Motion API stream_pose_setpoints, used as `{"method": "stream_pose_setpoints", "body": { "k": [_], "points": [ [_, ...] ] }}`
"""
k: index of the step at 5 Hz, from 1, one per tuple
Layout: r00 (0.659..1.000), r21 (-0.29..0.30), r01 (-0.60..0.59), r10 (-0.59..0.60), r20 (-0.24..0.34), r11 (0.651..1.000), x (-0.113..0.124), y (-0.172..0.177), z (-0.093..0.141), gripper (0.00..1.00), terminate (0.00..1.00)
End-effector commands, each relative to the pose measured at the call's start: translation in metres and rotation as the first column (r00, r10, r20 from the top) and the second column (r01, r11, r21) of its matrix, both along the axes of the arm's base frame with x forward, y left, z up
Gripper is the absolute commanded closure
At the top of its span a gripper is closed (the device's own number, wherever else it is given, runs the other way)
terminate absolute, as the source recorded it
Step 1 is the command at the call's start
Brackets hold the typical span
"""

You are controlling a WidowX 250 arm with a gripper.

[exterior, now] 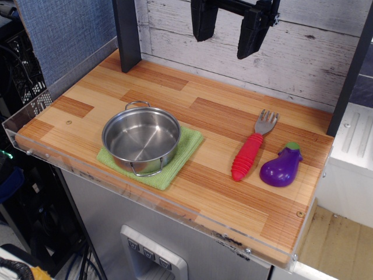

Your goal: Move the pot to the other side of the table.

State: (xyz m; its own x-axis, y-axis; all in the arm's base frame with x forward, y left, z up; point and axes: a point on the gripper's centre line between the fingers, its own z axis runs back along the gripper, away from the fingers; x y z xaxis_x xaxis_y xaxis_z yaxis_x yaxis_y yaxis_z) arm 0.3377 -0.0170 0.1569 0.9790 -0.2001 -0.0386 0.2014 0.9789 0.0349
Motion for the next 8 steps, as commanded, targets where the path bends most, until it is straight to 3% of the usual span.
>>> {"method": "stream_pose_setpoints", "body": {
  "k": [1,3,4,5,6,7,8],
  "points": [
    [1.0,0.0,0.0,0.0,0.0,1.0,0.0,0.0,0.0,0.0,0.0],
    [1.0,0.013,0.001,-0.001,0.012,1.0,-0.045,0.014,-0.019,0.0,0.0],
    [0.999,0.052,0.007,-0.009,0.044,0.999,-0.067,0.017,-0.031,0.0,0.0],
    [0.99,0.075,-0.026,0.015,0.141,0.997,-0.075,0.017,-0.044,0.0,0.0],
    [0.987,0.094,-0.034,0.019,0.157,0.995,-0.065,0.011,-0.055,0.0,0.0],
    [0.992,0.109,-0.042,0.029,0.124,0.993,-0.054,0.012,-0.07,0.0,0.0],
    [0.997,0.129,-0.055,0.049,0.052,0.99,-0.047,0.024,-0.095,0.0,0.0]
  ]
}}
